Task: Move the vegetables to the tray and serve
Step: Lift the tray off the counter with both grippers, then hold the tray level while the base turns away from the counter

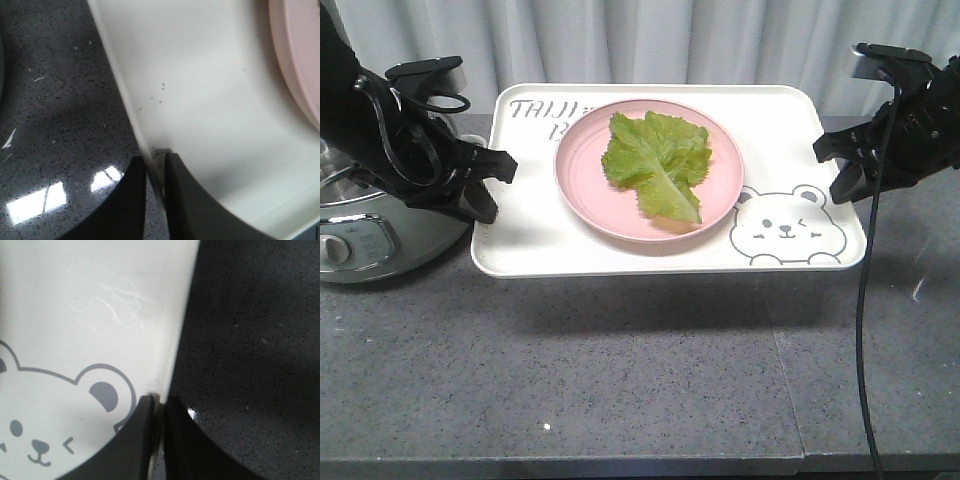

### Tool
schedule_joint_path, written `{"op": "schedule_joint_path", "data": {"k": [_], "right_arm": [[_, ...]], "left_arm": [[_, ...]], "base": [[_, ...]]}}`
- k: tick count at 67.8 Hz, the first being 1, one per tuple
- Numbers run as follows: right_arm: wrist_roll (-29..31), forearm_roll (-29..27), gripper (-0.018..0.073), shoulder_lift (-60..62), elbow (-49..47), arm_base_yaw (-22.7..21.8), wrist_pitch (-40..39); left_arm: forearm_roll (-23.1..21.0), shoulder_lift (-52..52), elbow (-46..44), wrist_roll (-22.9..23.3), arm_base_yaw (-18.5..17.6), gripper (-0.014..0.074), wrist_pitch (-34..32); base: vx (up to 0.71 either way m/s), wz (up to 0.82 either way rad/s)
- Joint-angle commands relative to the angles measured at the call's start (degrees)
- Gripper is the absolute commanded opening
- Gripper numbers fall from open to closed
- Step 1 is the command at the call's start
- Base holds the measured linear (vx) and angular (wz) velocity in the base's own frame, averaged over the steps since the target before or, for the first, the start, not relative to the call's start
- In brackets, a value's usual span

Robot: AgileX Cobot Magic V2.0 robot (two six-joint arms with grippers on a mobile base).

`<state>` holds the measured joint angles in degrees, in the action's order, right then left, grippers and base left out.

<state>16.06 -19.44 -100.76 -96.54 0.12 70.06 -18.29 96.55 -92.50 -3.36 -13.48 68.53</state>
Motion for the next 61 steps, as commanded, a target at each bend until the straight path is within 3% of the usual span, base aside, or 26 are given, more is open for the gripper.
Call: {"op": "schedule_joint_path", "data": {"k": [1, 61], "right_arm": [[1.81, -11.25, -0.0006, 3.31, -1.95, 1.52, -0.4], [1.81, -11.25, -0.0006, 3.31, -1.95, 1.52, -0.4]], "left_arm": [[-12.07, -2.91, -2.17, -2.41, -2.19, -0.0007, -2.61], [-12.07, -2.91, -2.17, -2.41, -2.19, -0.0007, -2.61]], "base": [[0.0, 0.0], [0.0, 0.0]]}}
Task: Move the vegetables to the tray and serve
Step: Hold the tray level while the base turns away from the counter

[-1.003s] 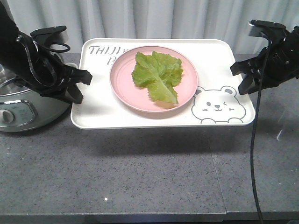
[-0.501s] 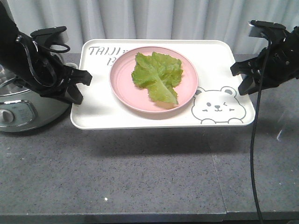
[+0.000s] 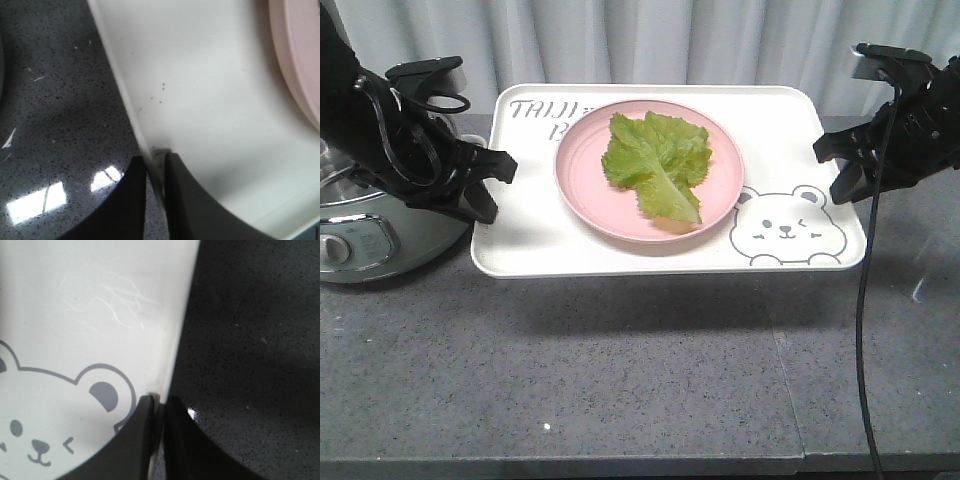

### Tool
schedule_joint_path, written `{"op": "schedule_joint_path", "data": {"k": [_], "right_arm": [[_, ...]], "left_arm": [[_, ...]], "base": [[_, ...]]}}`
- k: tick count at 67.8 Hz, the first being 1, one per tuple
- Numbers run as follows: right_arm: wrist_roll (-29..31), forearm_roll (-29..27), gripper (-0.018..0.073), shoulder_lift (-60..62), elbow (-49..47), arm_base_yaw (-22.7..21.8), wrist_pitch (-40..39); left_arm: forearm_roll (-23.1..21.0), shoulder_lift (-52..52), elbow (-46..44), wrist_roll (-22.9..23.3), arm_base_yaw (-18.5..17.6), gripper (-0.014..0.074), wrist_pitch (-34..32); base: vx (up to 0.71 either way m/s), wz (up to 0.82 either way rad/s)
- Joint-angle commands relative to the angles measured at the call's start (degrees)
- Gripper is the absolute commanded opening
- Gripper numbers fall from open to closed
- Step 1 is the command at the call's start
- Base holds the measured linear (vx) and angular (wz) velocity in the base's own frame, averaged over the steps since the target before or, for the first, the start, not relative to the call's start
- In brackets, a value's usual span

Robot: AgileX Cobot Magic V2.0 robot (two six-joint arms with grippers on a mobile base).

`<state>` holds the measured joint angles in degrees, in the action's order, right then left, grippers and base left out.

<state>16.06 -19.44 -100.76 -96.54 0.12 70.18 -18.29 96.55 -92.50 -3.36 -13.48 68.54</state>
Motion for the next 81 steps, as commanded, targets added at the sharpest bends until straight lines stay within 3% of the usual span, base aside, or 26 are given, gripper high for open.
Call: {"op": "schedule_joint_path", "data": {"k": [1, 81], "right_arm": [[1.81, -11.25, -0.0006, 3.31, -1.95, 1.52, -0.52], [1.81, -11.25, -0.0006, 3.31, -1.95, 1.52, -0.35]], "left_arm": [[-12.07, -2.91, -2.17, -2.41, -2.19, -0.0007, -2.62], [-12.07, -2.91, -2.17, -2.41, -2.19, -0.0006, -2.62]], "base": [[0.0, 0.0], [-0.02, -0.1]]}}
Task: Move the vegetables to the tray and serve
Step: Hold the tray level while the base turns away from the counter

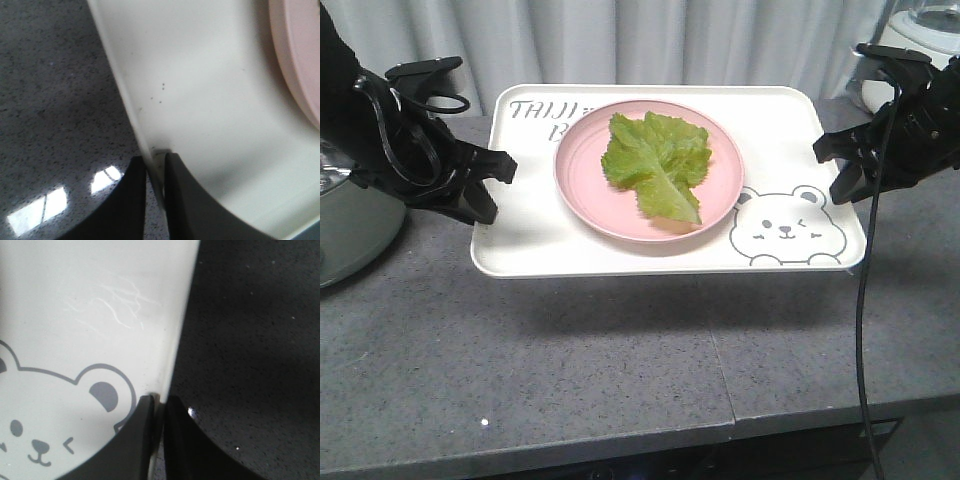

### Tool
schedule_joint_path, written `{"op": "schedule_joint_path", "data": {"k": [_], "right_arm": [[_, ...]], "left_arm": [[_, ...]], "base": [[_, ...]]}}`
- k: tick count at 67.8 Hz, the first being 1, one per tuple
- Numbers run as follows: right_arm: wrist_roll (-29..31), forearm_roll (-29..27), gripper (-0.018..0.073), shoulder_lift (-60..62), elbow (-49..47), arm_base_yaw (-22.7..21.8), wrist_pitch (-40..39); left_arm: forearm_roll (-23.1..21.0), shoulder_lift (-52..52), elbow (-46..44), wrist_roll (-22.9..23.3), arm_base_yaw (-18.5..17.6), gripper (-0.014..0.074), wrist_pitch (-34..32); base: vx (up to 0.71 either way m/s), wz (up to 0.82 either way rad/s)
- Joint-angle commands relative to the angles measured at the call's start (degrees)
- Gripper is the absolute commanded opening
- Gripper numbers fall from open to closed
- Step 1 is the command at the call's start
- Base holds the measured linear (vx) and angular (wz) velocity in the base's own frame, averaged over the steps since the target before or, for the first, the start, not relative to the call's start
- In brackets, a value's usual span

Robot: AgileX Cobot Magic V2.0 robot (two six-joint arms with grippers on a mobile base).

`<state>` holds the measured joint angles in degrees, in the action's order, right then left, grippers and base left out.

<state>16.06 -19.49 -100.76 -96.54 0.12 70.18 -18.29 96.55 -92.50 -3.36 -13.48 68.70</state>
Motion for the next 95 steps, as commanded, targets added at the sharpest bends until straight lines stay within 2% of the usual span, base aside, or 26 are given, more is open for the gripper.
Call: {"op": "schedule_joint_path", "data": {"k": [1, 95], "right_arm": [[1.81, -11.2, -0.0006, 3.31, -1.95, 1.52, -0.35], [1.81, -11.2, -0.0006, 3.31, -1.95, 1.52, -0.12]], "left_arm": [[-12.07, -2.91, -2.17, -2.41, -2.19, -0.0006, -2.78], [-12.07, -2.91, -2.17, -2.41, -2.19, -0.0006, -2.83]], "base": [[-0.02, -0.25], [-0.04, -0.34]]}}
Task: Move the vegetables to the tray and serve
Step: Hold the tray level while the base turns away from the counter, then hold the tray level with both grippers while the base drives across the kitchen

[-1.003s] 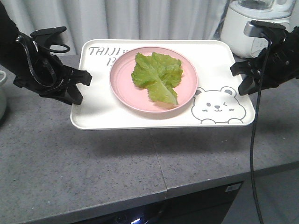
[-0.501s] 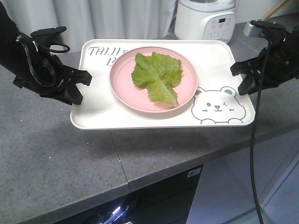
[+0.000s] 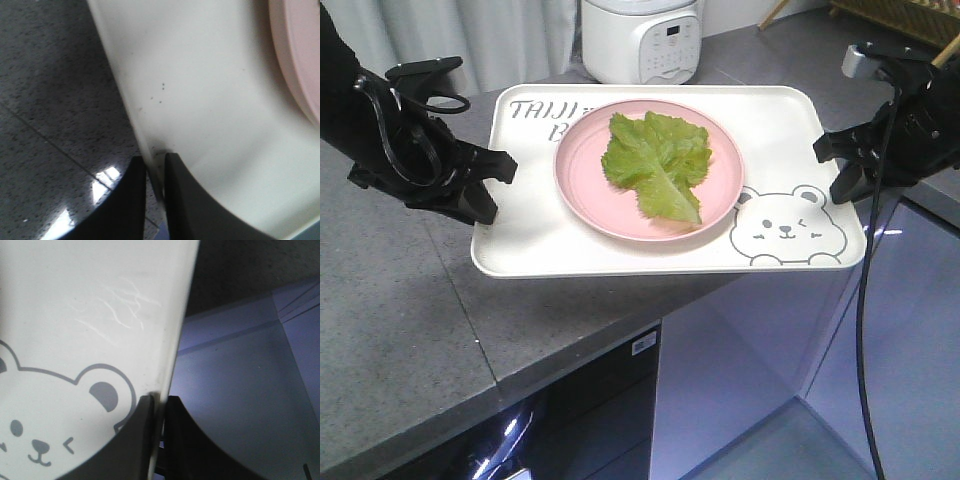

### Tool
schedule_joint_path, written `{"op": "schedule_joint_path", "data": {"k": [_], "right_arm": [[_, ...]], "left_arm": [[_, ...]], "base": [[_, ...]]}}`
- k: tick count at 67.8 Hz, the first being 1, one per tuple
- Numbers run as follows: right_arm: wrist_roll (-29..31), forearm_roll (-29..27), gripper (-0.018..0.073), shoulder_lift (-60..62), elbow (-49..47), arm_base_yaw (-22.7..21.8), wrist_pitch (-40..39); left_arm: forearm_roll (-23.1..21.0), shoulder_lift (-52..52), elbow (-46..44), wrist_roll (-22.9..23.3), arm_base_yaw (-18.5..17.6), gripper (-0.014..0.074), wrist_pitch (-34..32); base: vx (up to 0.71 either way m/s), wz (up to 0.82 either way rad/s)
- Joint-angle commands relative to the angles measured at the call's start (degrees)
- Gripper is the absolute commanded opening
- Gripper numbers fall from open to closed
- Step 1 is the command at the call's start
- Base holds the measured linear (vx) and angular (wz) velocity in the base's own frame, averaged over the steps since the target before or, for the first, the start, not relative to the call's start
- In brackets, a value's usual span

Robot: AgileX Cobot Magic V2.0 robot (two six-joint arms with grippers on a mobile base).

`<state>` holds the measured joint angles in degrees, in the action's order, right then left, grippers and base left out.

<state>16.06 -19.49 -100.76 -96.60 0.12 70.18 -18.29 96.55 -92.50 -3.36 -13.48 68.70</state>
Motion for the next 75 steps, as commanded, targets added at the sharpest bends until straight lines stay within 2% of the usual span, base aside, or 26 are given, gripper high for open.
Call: {"op": "schedule_joint_path", "data": {"k": [1, 75], "right_arm": [[1.81, -11.2, -0.0006, 3.31, -1.89, 1.52, -0.12], [1.81, -11.2, -0.0006, 3.31, -1.89, 1.52, -0.12]], "left_arm": [[-12.07, -2.91, -2.17, -2.41, -2.19, -0.0006, -2.83], [-12.07, -2.91, -2.17, -2.41, -2.19, -0.0006, -2.83]], "base": [[-0.06, -0.37], [-0.05, -0.32]]}}
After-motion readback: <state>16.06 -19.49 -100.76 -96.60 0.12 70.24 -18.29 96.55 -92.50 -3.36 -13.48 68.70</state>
